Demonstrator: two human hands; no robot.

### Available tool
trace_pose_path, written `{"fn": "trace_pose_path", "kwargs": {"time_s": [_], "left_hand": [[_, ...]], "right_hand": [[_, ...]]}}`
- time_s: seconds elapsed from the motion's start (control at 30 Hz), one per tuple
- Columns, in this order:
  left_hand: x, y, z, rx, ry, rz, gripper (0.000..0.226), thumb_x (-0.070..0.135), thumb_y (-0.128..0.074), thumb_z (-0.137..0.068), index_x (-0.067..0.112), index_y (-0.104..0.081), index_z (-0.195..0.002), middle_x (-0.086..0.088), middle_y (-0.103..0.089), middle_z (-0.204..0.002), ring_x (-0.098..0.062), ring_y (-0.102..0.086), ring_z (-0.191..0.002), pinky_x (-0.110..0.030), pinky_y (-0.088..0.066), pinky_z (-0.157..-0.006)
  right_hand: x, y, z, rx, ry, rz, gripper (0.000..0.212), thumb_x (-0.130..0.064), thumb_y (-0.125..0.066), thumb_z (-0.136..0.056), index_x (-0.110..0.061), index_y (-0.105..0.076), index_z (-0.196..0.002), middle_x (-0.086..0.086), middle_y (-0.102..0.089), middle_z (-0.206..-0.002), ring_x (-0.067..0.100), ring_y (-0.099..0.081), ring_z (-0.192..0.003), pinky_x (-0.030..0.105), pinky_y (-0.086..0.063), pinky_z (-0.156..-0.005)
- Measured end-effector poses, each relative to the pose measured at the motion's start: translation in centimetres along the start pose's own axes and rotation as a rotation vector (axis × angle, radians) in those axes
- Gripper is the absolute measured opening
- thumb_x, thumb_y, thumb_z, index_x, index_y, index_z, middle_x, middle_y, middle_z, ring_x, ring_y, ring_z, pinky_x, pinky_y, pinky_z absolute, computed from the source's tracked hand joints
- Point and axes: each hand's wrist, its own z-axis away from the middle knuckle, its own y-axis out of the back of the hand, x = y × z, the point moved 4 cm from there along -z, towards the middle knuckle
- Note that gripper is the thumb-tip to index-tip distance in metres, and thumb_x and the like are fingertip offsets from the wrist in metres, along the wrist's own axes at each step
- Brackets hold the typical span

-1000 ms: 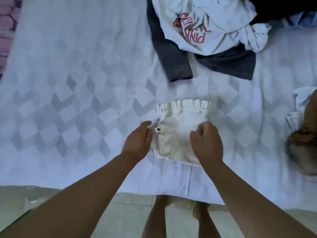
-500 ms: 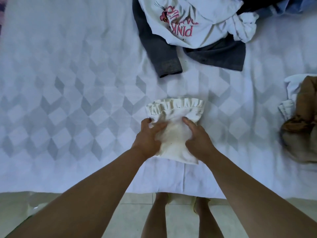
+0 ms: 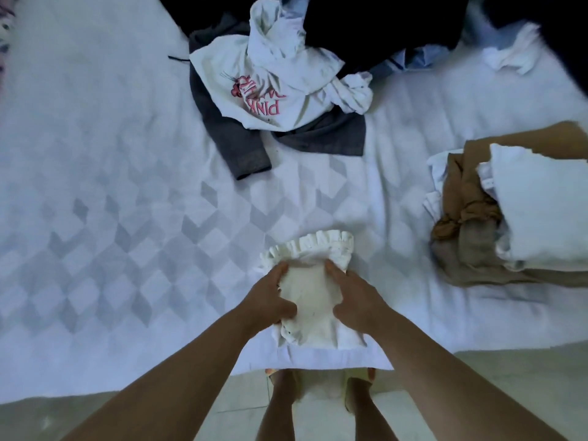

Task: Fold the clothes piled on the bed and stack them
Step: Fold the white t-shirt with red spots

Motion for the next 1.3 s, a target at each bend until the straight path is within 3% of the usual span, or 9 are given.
{"fn": "trace_pose_path", "kwargs": {"time_s": [0.27, 0.43, 0.57, 0.7, 0.8, 1.0, 1.1, 1.17, 1.3], "left_hand": [[10.5, -5.7, 1.2, 0.060, -0.472, -0.611, 0.102, 0.010, -0.062, -0.087, 0.034, 0.019, -0.144, 0.004, 0.002, -0.158, -0.015, -0.021, -0.141, -0.011, -0.023, -0.100], [20.3, -9.5, 2.7, 0.111, -0.560, -0.576, 0.100, -0.001, -0.059, -0.079, 0.025, 0.007, -0.150, -0.007, -0.027, -0.149, -0.027, -0.041, -0.128, -0.015, -0.036, -0.091], [26.6, -13.5, 3.1, 0.069, -0.625, -0.603, 0.100, -0.005, -0.056, -0.076, 0.026, 0.002, -0.152, -0.010, -0.046, -0.110, -0.015, -0.051, -0.071, -0.009, -0.035, -0.051], [30.8, -18.3, 2.3, 0.001, -0.640, -0.544, 0.099, -0.002, -0.060, -0.078, 0.026, -0.002, -0.152, -0.013, -0.038, -0.132, -0.018, -0.051, -0.091, -0.001, -0.037, -0.057], [31.2, -21.7, 0.4, -0.070, -0.598, -0.506, 0.098, -0.001, -0.063, -0.078, 0.026, -0.006, -0.153, -0.006, -0.039, -0.127, -0.002, -0.048, -0.079, 0.002, -0.037, -0.060], [28.5, -23.1, -2.7, 0.199, -0.486, -0.977, 0.067, 0.045, -0.068, -0.078, 0.033, -0.039, -0.137, -0.003, -0.028, -0.143, -0.023, -0.045, -0.118, -0.031, -0.043, -0.091], [28.2, -24.1, -3.1, 0.260, -0.635, -1.284, 0.074, 0.052, -0.054, -0.087, 0.031, -0.018, -0.149, 0.001, 0.007, -0.159, -0.026, -0.003, -0.145, -0.038, -0.013, -0.115], [27.7, -24.8, -3.8, 0.244, -0.702, -1.443, 0.073, 0.052, -0.043, -0.093, 0.028, -0.007, -0.152, 0.005, 0.020, -0.157, -0.025, 0.023, -0.143, -0.040, 0.012, -0.114], [25.2, -25.6, -6.5, 0.132, -0.538, -1.482, 0.071, 0.049, -0.036, -0.096, 0.023, 0.000, -0.152, 0.006, 0.016, -0.158, -0.023, 0.019, -0.145, -0.046, 0.013, -0.114]], "right_hand": [[2.7, 11.0, 5.3, 0.217, 0.053, 0.130, 0.082, -0.004, -0.044, -0.089, -0.028, 0.004, -0.151, 0.008, -0.027, -0.148, 0.031, -0.047, -0.119, 0.035, -0.043, -0.094], [5.6, 19.2, 9.1, 0.401, 0.044, 0.117, 0.085, -0.005, -0.047, -0.087, -0.032, 0.002, -0.151, 0.007, -0.020, -0.153, 0.032, -0.037, -0.130, 0.035, -0.036, -0.098], [9.6, 25.0, 12.0, 0.507, 0.065, 0.023, 0.087, -0.005, -0.053, -0.085, -0.034, -0.004, -0.151, 0.007, -0.038, -0.140, 0.027, -0.049, -0.115, 0.028, -0.039, -0.082], [14.1, 29.3, 14.2, 0.596, 0.013, 0.027, 0.085, -0.003, -0.056, -0.083, -0.034, -0.014, -0.150, 0.001, -0.024, -0.153, 0.022, -0.036, -0.132, 0.024, -0.037, -0.086], [17.5, 30.3, 14.2, 0.573, -0.076, 0.025, 0.084, -0.003, -0.055, -0.081, -0.039, -0.019, -0.148, -0.007, -0.011, -0.158, 0.018, -0.034, -0.135, 0.027, -0.038, -0.093], [20.4, 28.7, 12.5, 0.511, -0.209, 0.444, 0.072, -0.023, -0.054, -0.088, -0.033, -0.018, -0.149, 0.001, 0.001, -0.160, 0.027, -0.019, -0.142, 0.035, -0.029, -0.106], [21.2, 27.2, 10.9, 0.438, -0.173, 0.511, 0.072, -0.025, -0.051, -0.090, -0.034, -0.012, -0.150, -0.002, 0.003, -0.160, 0.023, -0.001, -0.146, 0.042, -0.016, -0.116], [21.9, 26.2, 9.8, 0.399, -0.188, 0.484, 0.069, -0.026, -0.047, -0.093, -0.036, -0.009, -0.150, -0.003, 0.006, -0.160, 0.022, 0.004, -0.147, 0.046, -0.009, -0.116], [23.2, 24.1, 8.3, 0.367, -0.209, 0.464, 0.067, -0.038, -0.043, -0.097, -0.041, -0.001, -0.149, -0.006, 0.015, -0.159, 0.023, 0.013, -0.146, 0.048, 0.000, -0.115]]}}
